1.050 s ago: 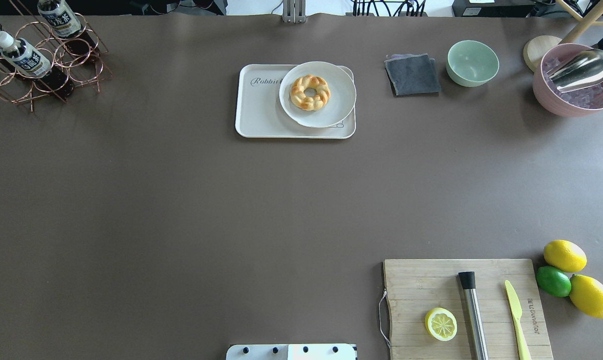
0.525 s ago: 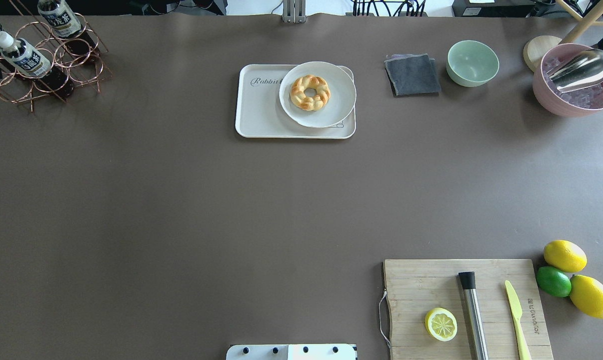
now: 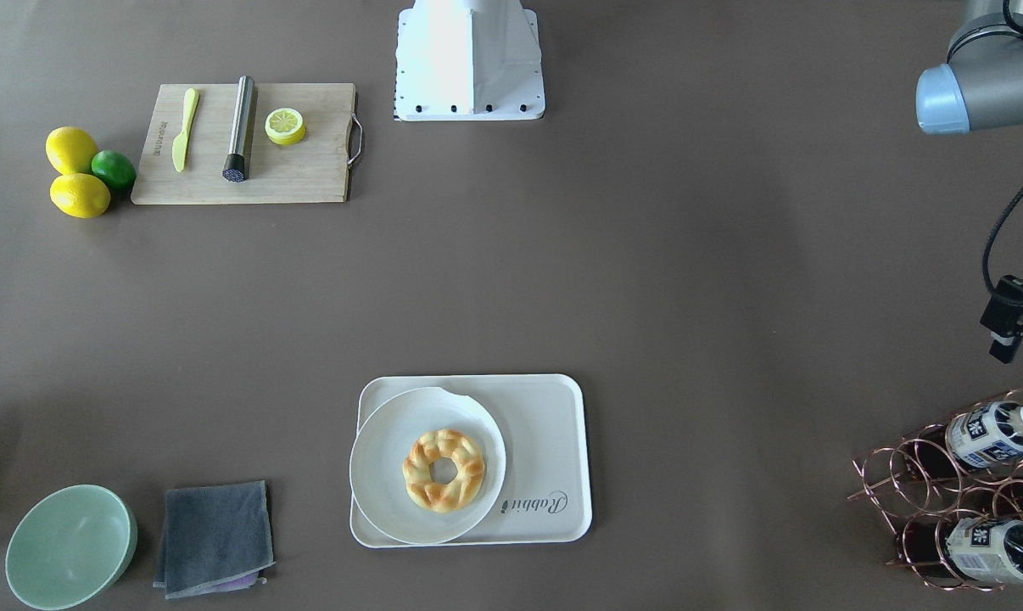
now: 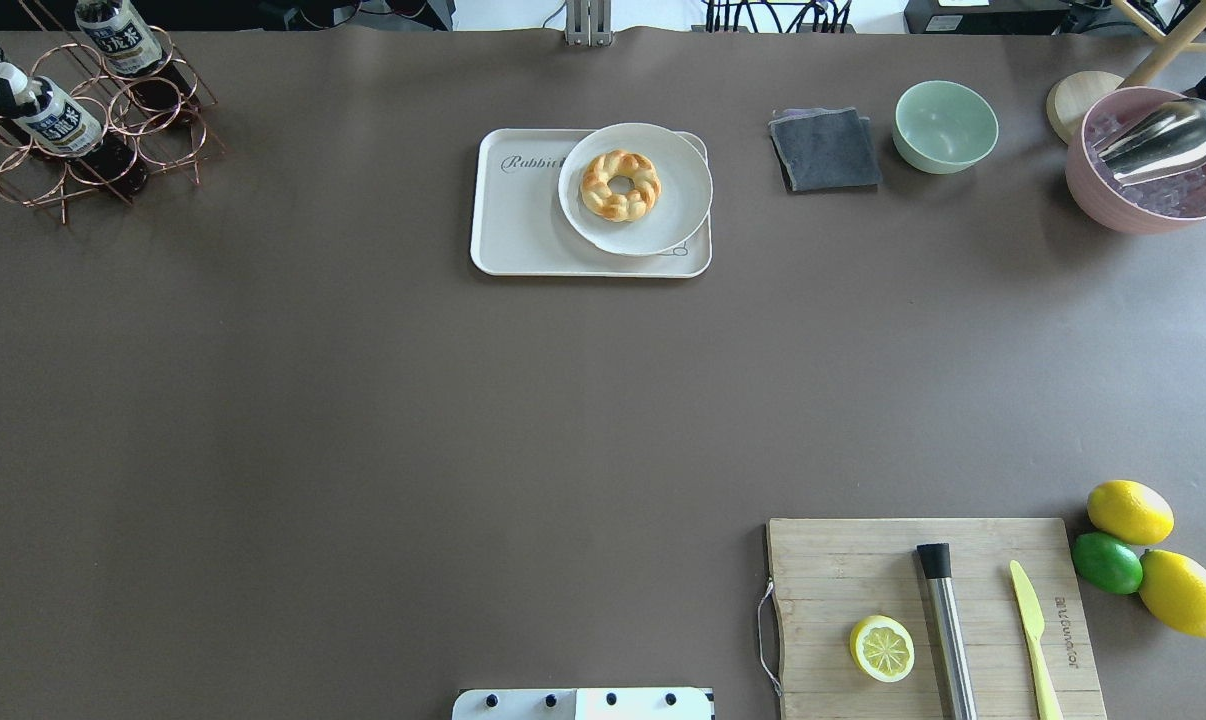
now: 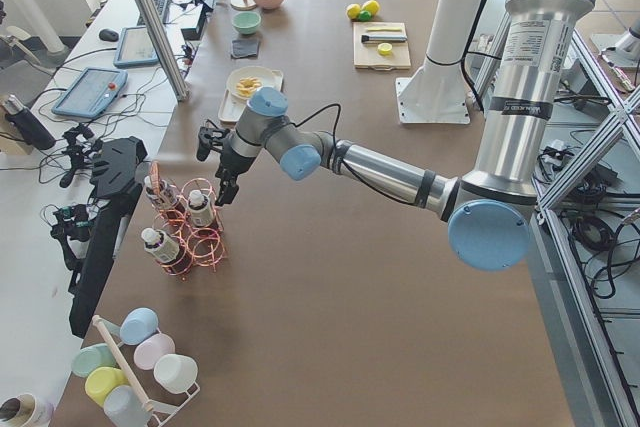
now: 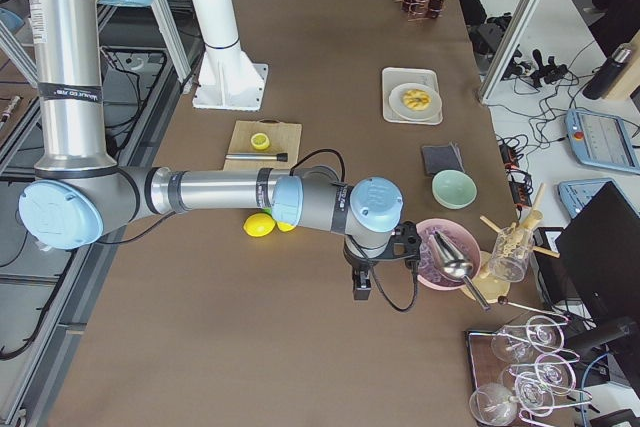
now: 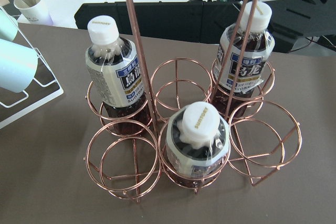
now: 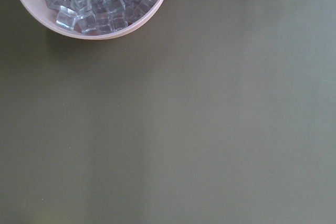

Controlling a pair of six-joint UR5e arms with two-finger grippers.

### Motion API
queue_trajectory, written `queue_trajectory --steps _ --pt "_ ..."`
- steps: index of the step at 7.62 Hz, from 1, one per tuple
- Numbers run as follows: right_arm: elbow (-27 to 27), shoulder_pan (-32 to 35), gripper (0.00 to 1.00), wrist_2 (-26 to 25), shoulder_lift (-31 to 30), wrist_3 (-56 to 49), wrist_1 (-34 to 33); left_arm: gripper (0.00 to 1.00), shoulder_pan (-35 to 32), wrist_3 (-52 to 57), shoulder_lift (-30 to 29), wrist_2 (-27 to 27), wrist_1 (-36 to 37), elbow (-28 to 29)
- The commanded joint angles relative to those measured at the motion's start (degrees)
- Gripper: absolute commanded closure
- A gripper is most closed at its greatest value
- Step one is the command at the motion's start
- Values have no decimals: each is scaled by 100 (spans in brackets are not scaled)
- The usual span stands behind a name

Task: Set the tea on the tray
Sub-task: 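Grasp a tea bottle in the copper rack with the left gripper and lift it out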

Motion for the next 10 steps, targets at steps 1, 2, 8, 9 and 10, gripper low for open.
queue_trajectory --steps 1,2,8,9,10 --pt "-9 0 0 0 -6 1 0 8 19 32 -600 55 -24 547" --pt "-9 0 0 0 -6 1 -9 8 11 250 -603 55 -33 567" --pt "0 0 0 44 -67 1 0 34 99 902 -603 292 -771 1094" --pt "0 0 0 44 -68 1 0 59 99 902 -603 292 -771 1103" --pt "0 0 0 44 -68 1 -9 83 99 902 -585 283 -780 1094"
